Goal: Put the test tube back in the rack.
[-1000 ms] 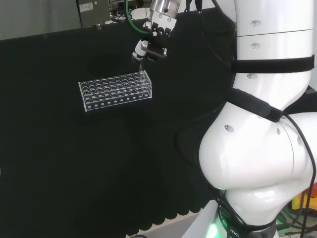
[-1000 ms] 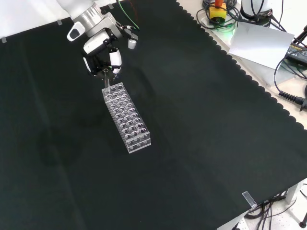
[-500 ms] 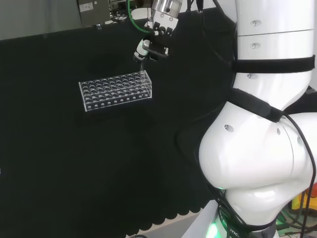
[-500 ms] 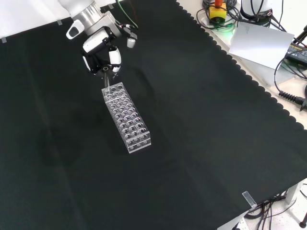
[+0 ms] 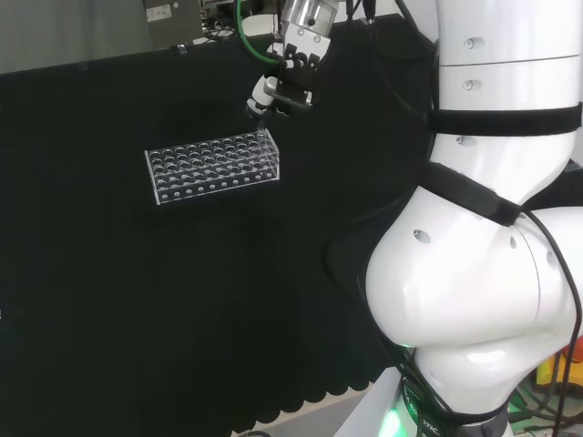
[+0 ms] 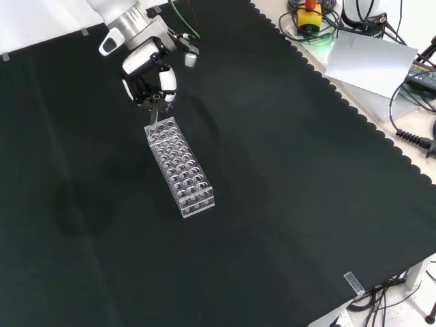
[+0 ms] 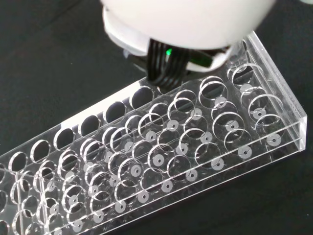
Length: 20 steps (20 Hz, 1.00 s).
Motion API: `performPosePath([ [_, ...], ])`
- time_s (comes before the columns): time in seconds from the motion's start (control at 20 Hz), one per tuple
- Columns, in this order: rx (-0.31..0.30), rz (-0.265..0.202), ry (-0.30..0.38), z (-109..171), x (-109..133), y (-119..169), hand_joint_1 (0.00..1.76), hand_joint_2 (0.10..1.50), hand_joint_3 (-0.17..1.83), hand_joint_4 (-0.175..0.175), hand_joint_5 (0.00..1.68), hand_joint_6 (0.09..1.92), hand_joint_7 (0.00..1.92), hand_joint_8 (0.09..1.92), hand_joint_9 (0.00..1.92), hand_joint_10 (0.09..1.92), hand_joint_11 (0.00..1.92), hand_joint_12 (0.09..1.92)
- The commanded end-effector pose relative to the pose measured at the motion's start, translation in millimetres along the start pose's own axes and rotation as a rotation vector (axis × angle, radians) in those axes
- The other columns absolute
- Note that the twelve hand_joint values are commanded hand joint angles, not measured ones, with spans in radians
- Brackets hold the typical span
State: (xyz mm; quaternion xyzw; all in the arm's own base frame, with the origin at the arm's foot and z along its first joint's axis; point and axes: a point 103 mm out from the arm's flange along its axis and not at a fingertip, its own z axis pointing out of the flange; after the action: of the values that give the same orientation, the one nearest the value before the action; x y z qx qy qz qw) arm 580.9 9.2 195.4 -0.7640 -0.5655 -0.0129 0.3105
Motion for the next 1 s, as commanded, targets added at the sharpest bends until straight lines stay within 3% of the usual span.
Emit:
performPosePath([
  [0.05,0.001,-0.005,-0.009,-2,7,4,1.29,0.58,0.73,-0.175,1.36,0.51,1.52,0.52,1.66,0.69,1.27,0.87],
  [0.25,-0.007,-0.012,-0.016,-4,15,9,1.24,0.65,0.62,-0.175,1.36,0.49,1.68,0.51,1.67,0.69,1.27,0.88],
  [0.45,-0.016,-0.017,-0.013,-10,16,14,1.32,0.55,0.77,-0.175,1.37,0.5,1.45,0.5,1.65,0.69,1.26,0.87],
  [1.0,0.001,0.003,-0.016,-4,10,15,1.33,0.54,0.79,-0.175,1.37,0.52,1.42,0.52,1.65,0.69,1.26,0.87],
])
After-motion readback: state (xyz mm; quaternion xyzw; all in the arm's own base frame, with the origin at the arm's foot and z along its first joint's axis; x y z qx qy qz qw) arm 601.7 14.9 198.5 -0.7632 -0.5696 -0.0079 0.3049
